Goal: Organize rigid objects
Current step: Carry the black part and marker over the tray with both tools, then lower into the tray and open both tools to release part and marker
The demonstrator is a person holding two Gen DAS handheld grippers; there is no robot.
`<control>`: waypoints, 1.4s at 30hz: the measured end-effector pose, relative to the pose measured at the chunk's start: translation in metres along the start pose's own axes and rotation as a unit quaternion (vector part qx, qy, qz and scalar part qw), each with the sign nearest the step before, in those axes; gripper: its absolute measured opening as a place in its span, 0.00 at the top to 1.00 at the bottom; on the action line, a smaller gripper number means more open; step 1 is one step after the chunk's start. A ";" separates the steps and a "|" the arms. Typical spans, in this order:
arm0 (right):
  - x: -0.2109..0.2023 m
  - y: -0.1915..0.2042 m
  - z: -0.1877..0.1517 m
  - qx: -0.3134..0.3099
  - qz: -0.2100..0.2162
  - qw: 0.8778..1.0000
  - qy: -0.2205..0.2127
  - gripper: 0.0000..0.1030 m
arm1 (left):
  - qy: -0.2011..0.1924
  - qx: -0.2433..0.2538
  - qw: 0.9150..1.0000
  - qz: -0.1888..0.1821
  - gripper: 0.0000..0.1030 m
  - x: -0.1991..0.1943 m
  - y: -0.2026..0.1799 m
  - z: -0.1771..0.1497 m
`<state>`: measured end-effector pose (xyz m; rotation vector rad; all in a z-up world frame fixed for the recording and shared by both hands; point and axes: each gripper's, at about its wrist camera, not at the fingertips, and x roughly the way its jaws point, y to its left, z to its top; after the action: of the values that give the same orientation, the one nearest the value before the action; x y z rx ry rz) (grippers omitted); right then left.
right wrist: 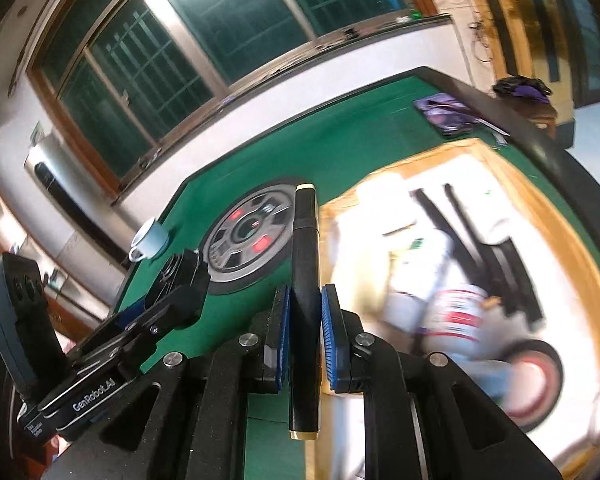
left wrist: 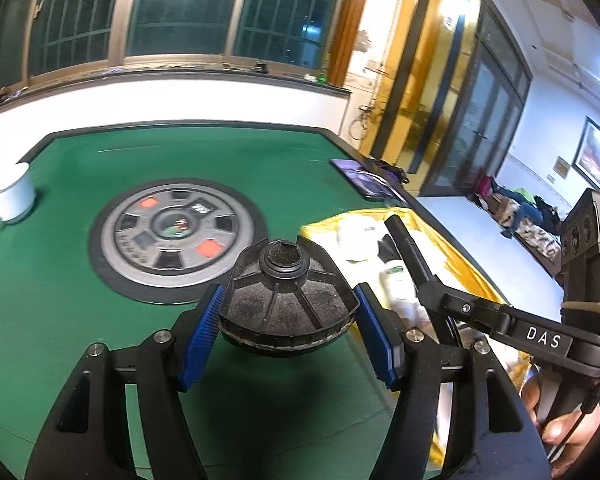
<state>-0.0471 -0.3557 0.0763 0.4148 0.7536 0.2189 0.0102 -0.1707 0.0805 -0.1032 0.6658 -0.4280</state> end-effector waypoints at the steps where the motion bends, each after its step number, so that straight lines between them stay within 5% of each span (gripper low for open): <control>1: -0.005 -0.005 0.000 0.004 -0.001 1.000 -0.003 0.87 | 0.001 0.002 1.000 -0.005 0.38 0.001 -0.005 0.001; 17: -0.047 -0.084 -0.009 0.060 -0.070 0.995 -0.035 0.87 | 0.037 0.071 0.994 -0.071 0.38 0.020 -0.106 -0.034; 42: -0.033 -0.082 -0.020 0.014 -0.132 0.991 -0.015 0.87 | 0.041 0.076 0.994 -0.072 0.37 0.024 -0.123 -0.052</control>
<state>-0.0808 -0.4345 0.0480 0.3393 0.7737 -0.0467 -0.0480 -0.2900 0.0536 0.0103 0.7063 -0.6228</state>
